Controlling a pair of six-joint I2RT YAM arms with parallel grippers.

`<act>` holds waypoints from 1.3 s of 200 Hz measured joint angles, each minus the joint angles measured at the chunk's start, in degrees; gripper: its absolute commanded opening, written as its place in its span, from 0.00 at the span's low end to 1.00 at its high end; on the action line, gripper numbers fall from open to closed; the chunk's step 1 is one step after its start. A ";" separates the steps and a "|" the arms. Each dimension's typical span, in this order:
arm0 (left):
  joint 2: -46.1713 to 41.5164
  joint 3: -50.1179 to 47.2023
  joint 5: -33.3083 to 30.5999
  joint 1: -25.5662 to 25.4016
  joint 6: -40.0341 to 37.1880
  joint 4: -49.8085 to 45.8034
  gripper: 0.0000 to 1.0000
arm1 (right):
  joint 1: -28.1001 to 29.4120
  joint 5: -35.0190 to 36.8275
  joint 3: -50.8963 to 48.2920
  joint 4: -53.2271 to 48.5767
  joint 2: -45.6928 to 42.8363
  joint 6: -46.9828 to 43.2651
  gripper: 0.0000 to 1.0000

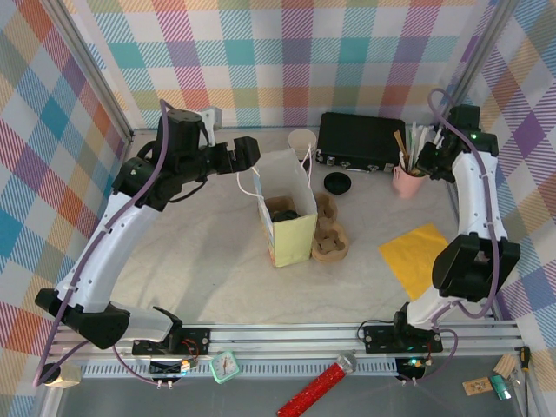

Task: Pack the takeout coffee

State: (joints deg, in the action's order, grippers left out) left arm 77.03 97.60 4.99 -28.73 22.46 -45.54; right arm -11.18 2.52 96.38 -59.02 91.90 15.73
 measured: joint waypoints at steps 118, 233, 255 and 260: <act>-0.90 -0.46 1.36 0.00 0.42 0.90 1.00 | 1.20 -3.67 6.88 -4.66 -9.35 0.28 0.11; -7.87 -5.99 -12.07 0.42 3.63 2.27 1.00 | 14.67 -25.97 6.32 2.95 -25.16 7.23 0.16; -9.70 -7.82 -13.68 0.44 4.76 2.36 1.00 | 24.79 -24.63 6.82 2.71 -22.38 8.04 0.16; -10.03 -8.20 -13.92 0.44 5.03 2.34 1.00 | 26.97 -23.98 7.13 2.58 -21.53 8.09 0.16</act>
State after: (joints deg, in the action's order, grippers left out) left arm 67.00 89.41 -8.93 -28.29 27.49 -43.20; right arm 15.79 -21.45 103.50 -56.45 70.37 23.81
